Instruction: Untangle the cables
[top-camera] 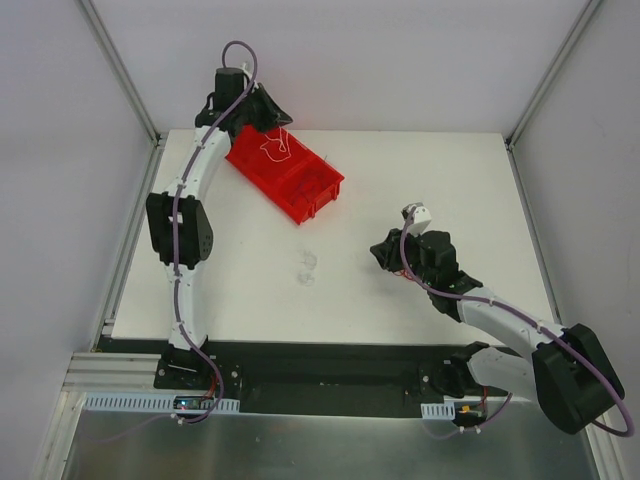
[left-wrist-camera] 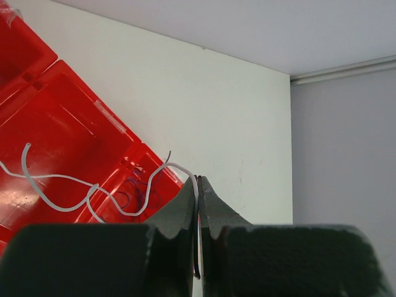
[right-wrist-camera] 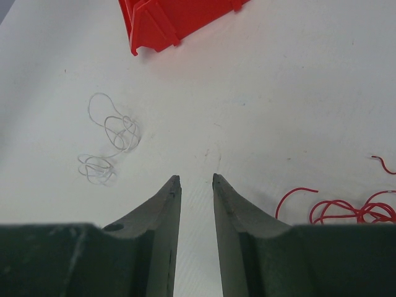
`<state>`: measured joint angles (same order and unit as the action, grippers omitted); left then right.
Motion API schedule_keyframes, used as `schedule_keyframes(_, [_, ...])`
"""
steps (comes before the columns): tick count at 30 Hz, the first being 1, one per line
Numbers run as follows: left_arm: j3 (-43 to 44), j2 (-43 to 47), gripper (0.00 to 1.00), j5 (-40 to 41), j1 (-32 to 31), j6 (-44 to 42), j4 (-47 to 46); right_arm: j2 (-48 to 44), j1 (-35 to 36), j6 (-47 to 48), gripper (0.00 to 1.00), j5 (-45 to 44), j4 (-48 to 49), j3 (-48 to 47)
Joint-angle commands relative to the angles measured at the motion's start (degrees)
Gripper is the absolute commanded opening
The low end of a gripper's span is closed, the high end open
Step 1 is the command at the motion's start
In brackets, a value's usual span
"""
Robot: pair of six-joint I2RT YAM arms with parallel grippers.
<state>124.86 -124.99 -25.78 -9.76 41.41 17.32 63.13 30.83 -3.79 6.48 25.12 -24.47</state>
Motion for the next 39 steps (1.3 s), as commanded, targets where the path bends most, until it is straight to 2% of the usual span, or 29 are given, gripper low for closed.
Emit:
schedule_keyframes(1, [-0.05,-2.62,0.00,-1.12,0.09,0.69,-2.29,0.67,-0.24,-0.16,0.30,0.37,2.56,-1.46])
schedule_keyframes(14, [0.04,-8.08,0.00,0.03,1.24,-0.62,-3.00,3.13,-0.24,-0.25,0.30,0.99,2.39,-2.51])
schedule_keyframes(26, [0.56,3.69,0.00,2.22,-0.34,-4.75,-2.73,3.31,-0.24,-0.78,0.30,1.96,2.30,-2.78])
schedule_keyframes(39, [-4.01,8.01,0.00,3.63,-4.04,-5.64,-2.99,2.70,-0.24,-0.78,0.29,1.87,2.21,-2.60])
